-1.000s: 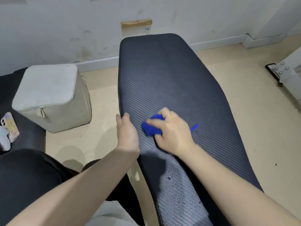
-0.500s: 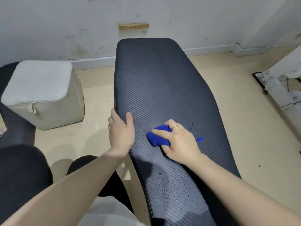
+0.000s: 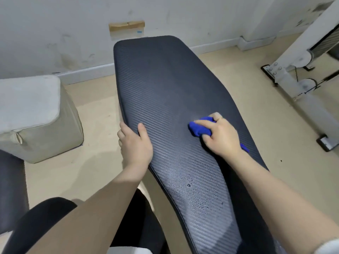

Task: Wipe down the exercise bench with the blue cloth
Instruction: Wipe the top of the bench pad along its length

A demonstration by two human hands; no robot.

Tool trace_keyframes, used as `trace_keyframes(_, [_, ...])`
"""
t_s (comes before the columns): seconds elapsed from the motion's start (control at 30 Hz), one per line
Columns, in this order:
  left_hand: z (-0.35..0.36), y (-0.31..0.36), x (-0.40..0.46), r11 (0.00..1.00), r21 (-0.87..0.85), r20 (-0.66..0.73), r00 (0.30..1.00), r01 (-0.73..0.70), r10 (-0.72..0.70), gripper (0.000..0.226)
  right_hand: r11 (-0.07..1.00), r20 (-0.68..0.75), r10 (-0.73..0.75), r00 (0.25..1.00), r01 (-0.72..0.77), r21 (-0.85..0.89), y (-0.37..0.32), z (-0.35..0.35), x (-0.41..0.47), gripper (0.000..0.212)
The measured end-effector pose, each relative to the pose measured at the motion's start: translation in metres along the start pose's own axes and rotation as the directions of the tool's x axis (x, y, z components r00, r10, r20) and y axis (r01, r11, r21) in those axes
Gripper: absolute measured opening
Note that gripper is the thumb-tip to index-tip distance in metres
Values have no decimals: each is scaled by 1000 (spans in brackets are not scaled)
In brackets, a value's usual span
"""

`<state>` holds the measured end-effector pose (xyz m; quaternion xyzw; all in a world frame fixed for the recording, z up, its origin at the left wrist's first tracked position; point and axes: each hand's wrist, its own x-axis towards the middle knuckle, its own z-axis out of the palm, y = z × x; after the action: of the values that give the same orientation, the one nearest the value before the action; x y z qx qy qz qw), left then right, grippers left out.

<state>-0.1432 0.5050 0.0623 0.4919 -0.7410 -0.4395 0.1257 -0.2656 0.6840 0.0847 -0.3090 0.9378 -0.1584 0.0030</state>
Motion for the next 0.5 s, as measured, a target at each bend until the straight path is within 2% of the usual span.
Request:
trace_keyframes(0.07, [1, -2, 2, 1000, -1, -3, 1000, -6, 6, 62, 958, -104, 282, 954, -286, -25, 16, 1, 30, 41])
trace_keyframes(0.1, [2, -3, 2, 1000, -9, -3, 1000, -10, 10, 62, 930, -142, 361, 922, -367, -23, 17, 2, 36, 42])
trace_keyframes(0.13, [3, -3, 2, 1000, -20, -5, 1000, -14, 14, 62, 918, -159, 383, 910, -394, -42, 13, 2, 35, 42])
trace_keyframes(0.2, [3, -2, 2, 1000, -25, -15, 1000, -16, 16, 63, 940, -126, 332, 935, -339, -46, -3, 3, 12, 42])
trace_keyframes(0.3, [1, 0, 1, 1000, -15, -21, 1000, -15, 15, 65, 993, -48, 116, 992, -115, 18, -15, 2, -45, 42])
trace_keyframes(0.33, [1, 0, 1, 1000, -13, -22, 1000, -10, 10, 65, 996, -24, 88, 996, -88, 20, -8, 0, -52, 42])
trace_keyframes(0.4, [3, 0, 0, 1000, -10, -30, 1000, -2, 2, 65, 986, -70, 164, 984, -165, -8, 18, -7, -39, 42])
trace_keyframes(0.5, [4, 0, 1, 1000, 30, -43, 999, -8, 9, 66, 907, -178, 415, 892, -420, 11, 56, -14, 2, 42])
